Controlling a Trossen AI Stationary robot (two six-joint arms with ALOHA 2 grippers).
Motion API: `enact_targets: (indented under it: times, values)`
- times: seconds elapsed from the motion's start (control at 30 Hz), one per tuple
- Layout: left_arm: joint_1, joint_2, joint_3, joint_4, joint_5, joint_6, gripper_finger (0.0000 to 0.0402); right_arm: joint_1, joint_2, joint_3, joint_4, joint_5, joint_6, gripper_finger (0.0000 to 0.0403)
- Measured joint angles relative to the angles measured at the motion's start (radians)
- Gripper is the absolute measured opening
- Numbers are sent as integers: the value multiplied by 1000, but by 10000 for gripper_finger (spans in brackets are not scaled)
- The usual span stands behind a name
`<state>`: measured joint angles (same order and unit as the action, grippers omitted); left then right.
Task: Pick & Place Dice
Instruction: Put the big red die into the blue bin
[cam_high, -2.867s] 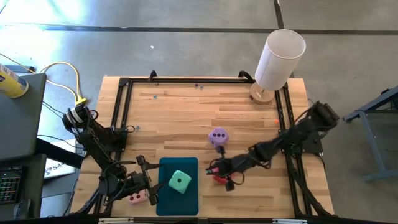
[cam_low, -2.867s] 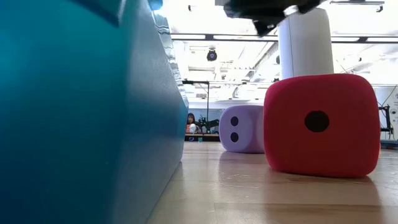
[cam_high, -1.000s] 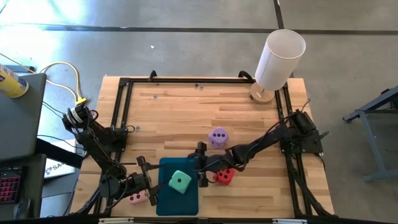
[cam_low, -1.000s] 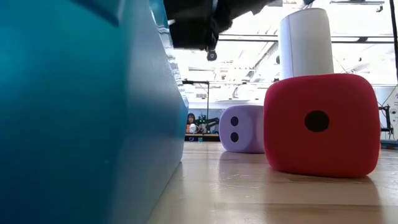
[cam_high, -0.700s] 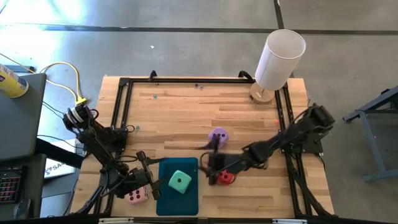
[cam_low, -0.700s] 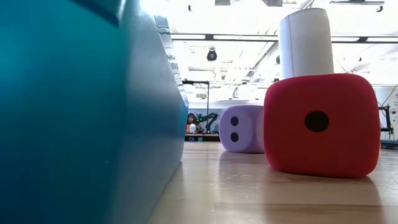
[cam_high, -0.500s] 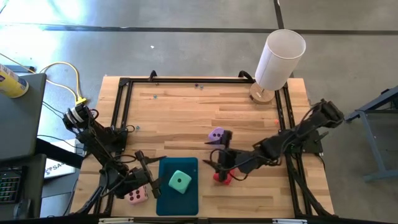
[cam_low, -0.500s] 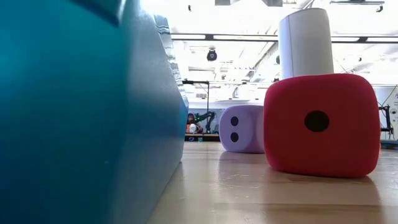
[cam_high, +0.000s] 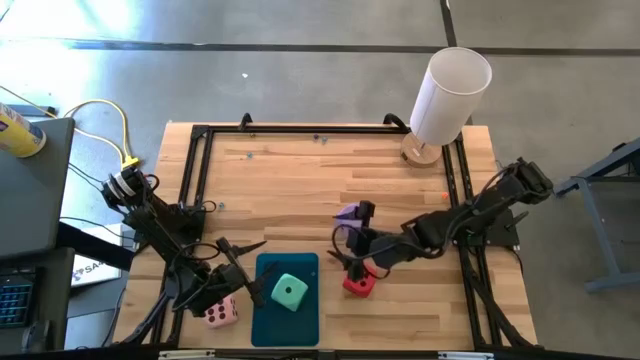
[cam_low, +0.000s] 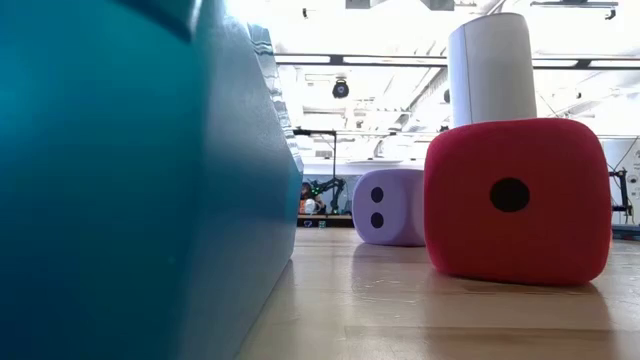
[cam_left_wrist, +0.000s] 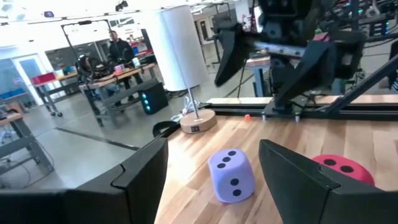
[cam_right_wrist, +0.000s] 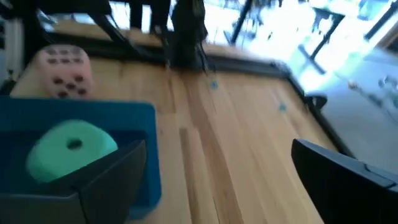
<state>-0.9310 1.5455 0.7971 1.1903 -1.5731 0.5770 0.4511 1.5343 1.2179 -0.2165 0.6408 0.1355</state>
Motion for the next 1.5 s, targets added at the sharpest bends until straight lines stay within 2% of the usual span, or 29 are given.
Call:
enact_targets:
  times: [0.1,0.2,0.43,0.57,0.8,0.93,1.03,1.27,1.4,1.43,1.5]
  values:
    - [-9,0,0,0,0,19,246,-15,19,1,1,-112,-9,380]
    - [-23,0,0,-3,0,21,246,-21,26,-2,58,-179,-8,373]
    - [-63,0,0,-7,0,59,246,-27,30,1,171,-152,21,372]
    - [-76,0,0,-8,0,92,246,-52,30,1,170,-249,44,372]
    - [-117,0,-2,-9,0,106,246,-61,30,1,175,-266,177,397]
    - [-117,1,-2,-6,1,74,246,-60,30,1,166,-307,197,398]
    - [-105,1,-2,12,2,62,246,-67,40,1,184,-329,151,399]
    - [-85,1,-2,14,5,-55,246,-78,43,0,178,-382,130,400]
    - [-84,1,-2,11,4,-103,246,-79,43,0,176,-365,103,399]
    - [-84,1,-2,11,4,-104,246,-78,43,0,162,-341,92,399]
    - [-85,1,-2,11,5,-104,246,-64,43,0,134,-227,87,400]
